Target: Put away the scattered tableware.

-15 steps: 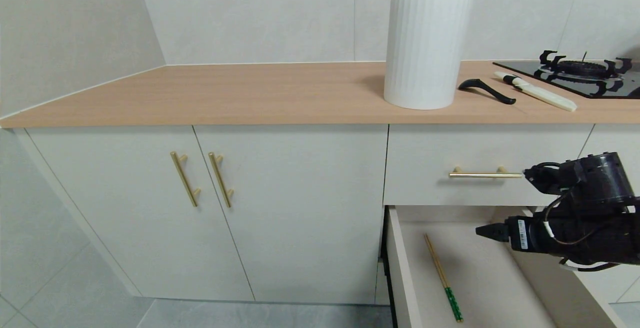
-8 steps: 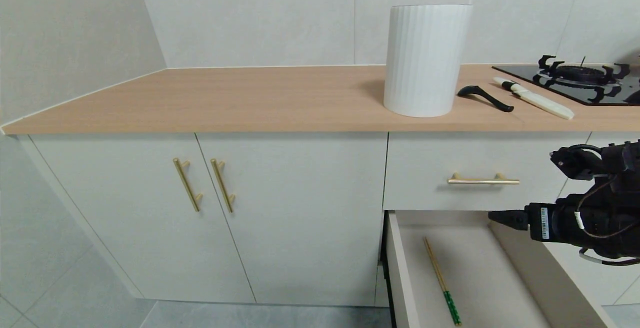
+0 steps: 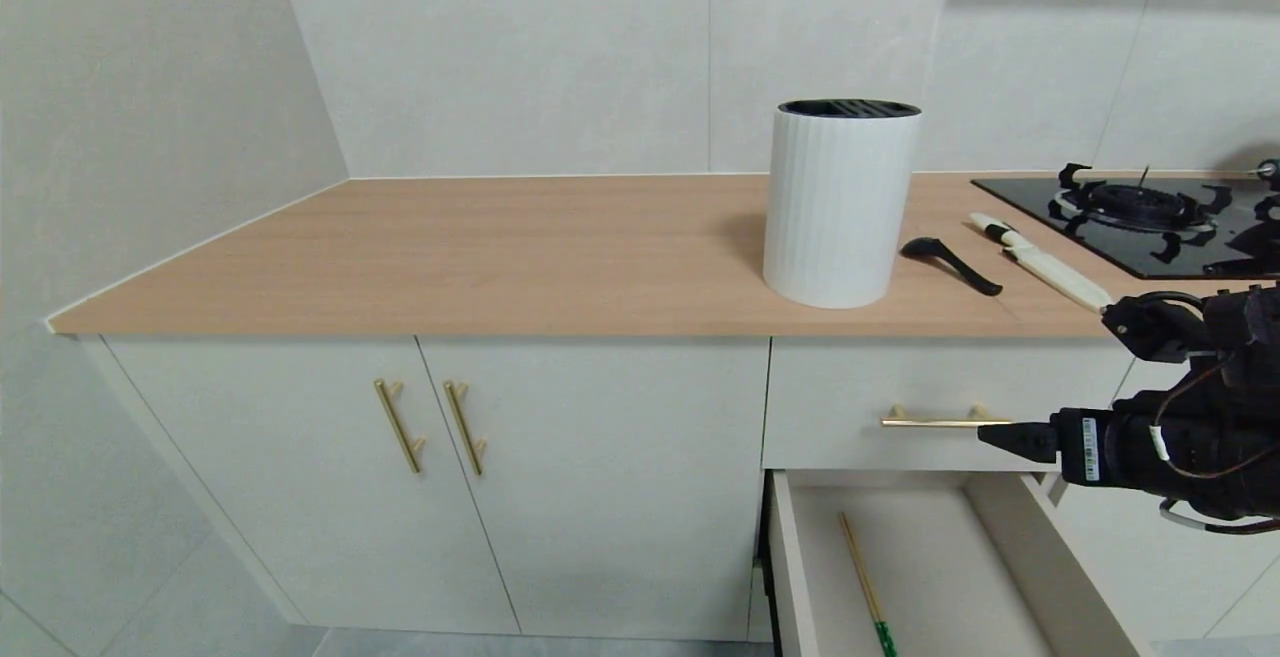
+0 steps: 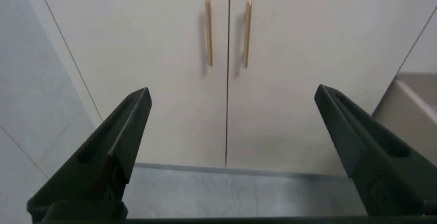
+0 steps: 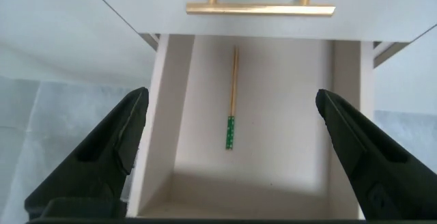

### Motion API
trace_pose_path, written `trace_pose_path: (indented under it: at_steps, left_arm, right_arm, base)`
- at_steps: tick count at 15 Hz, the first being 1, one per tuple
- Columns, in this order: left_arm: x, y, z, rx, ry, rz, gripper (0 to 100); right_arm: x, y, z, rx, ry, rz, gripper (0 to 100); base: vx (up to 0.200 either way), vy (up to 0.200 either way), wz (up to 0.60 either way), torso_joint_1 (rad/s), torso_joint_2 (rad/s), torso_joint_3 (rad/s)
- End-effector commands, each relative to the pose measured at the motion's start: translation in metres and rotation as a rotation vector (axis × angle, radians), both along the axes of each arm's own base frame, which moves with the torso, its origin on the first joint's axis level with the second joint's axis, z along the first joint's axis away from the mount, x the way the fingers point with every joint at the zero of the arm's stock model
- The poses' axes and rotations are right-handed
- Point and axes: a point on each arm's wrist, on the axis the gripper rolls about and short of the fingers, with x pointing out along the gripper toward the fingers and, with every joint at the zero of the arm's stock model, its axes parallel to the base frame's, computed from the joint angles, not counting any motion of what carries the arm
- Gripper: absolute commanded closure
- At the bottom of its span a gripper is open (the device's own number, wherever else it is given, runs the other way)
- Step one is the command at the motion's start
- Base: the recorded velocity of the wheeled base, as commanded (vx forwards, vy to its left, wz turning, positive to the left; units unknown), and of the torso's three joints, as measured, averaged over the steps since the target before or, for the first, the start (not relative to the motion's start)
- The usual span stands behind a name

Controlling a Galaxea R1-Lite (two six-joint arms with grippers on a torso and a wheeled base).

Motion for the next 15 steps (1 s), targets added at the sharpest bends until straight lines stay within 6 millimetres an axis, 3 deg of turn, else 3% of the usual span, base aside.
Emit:
trace_pose_path:
  at_steps: [1,7,11,15]
  left_arm:
    - [0.000,0.000,0.000,0.000,0.000,0.001,0]
    - [0.000,0.000,0.000,0.000,0.000,0.001,0]
    - [0.000,0.000,0.000,0.000,0.000,0.001,0]
    - [0.000,0.000,0.000,0.000,0.000,0.001,0]
  right_arm:
    - [0.001,0.000,-0.001,-0.001,0.005,0.001,0]
    - [-0.001,0.001,-0.001,-0.018,0.000,0.018,0]
    - [0.002,0.001,0.000,-0.046,-0.017,0.025,0]
    - [0.055,-0.016,0.026,-0.055,-0.134,0.015,0]
  base:
    - [0.000,0.000,0.00,0.193,-0.48,-0.281]
    - [0.000,0.000,0.00,0.200,-0.47,-0.277]
    - [0.000,0.000,0.00,0.053,-0.11,-0.063]
    - [0.000,0.000,0.00,0.000,0.00,0.000]
